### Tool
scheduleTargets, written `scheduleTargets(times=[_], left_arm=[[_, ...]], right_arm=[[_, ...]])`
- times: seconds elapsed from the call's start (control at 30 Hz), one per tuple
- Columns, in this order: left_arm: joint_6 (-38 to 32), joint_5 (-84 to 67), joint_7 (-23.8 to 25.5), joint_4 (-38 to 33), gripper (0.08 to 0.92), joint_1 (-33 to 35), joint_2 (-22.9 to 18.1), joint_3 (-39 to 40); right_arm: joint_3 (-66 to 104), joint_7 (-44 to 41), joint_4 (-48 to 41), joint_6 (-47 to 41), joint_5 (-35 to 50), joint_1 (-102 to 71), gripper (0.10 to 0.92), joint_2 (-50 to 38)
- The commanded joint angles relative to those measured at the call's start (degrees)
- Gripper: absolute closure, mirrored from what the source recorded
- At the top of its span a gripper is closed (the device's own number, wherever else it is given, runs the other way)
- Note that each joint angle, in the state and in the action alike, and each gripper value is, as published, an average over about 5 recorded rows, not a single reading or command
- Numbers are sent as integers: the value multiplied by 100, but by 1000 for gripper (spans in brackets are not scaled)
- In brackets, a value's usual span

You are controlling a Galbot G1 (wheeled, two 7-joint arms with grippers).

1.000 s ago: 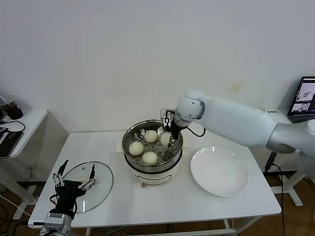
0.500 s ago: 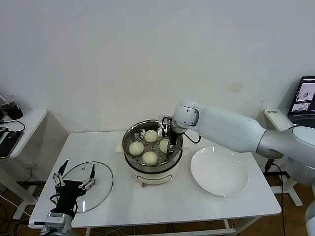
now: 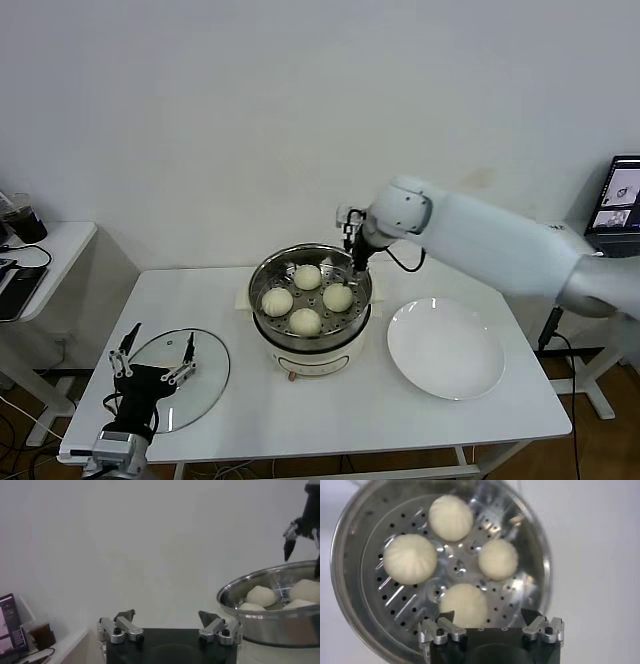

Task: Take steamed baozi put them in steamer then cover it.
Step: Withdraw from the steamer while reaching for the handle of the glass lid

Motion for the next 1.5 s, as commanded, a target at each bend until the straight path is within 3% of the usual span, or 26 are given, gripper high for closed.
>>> scheduleTargets(times=[0.03, 0.17, 0.27, 0.47, 0.7, 0.93, 1.27, 1.5], left_arm=[[4, 2, 4, -18, 177, -5, 5, 22], [-4, 15, 5, -27, 177, 8, -18, 48], [-6, 34, 4, -27, 177, 3, -43, 78], [-42, 58, -1, 59, 177, -17, -91, 136], [-200, 171, -17, 334, 177, -44, -175, 201], [-477, 705, -44, 769, 177, -205, -209, 284], [-1450, 4807, -334, 1925, 177, -551, 56, 29], [-1542, 7133, -289, 2091, 177, -265, 463, -172]], right_arm=[[715, 1071, 1659, 9, 930, -256, 203, -1576], [1854, 2586, 2250, 411, 1465, -1379, 203, -2276], [3128, 3498, 2567, 1019, 1328, -2834, 203, -2616], [5795, 4274, 2836, 2573, 547, -5724, 203, -2649], [8898, 3904, 2941, 4129, -330, -8629, 203, -1066], [10379, 3142, 2644, 5114, -372, -9980, 202, 804], [10832, 2916, 2779, 4813, -171, -10688, 203, 2030], [10923, 2982, 2938, 4621, -313, -10915, 202, 2265]])
